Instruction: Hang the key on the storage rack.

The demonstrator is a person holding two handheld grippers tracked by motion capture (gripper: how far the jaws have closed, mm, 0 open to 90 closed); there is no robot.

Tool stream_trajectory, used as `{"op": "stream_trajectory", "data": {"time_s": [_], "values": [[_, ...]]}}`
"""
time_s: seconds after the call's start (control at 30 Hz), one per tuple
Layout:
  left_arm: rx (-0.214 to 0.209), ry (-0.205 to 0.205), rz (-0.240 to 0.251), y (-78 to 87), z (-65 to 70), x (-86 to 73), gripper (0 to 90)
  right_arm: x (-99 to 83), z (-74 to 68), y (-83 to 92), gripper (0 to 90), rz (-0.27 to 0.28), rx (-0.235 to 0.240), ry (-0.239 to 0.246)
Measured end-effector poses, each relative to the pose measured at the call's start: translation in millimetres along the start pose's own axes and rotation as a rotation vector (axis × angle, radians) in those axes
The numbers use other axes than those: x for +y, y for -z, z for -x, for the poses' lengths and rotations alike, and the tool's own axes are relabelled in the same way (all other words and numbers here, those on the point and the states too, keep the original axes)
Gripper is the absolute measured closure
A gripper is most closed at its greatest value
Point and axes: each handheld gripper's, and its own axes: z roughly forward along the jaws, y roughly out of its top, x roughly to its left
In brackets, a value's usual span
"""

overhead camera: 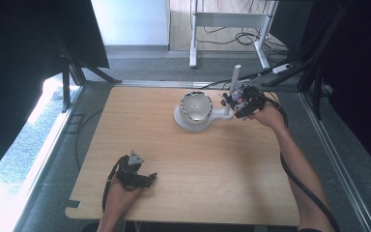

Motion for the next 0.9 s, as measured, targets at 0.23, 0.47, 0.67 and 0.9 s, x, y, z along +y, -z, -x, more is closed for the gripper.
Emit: {"op": "stream_trajectory", "data": {"time_s": [0.23, 0.47, 0.67, 0.9], "values": [[0.001, 0.002, -0.001, 0.0, 0.2, 0.0, 7.8, -6.2, -1.4, 4.6, 12.7, 0.019, -0.075, 0.003], [0.000, 0.000, -0.001, 0.0, 0.0, 0.0, 7.8, -13.6, -3.2, 10.3, 10.0, 0.028, -0.075, 0.011], [-0.001, 0.000, 0.002, -0.1, 0.0, -0.1, 7.8, -20.5, -9.5, 11.8, 8.9, 0.029, -0.041, 0.021], [0.000, 0.000, 0.000, 0.0, 0.0, 0.0, 7.8, -29.8, -16.9, 18.4, 9.1, 0.032, -0.004, 0.025]]}}
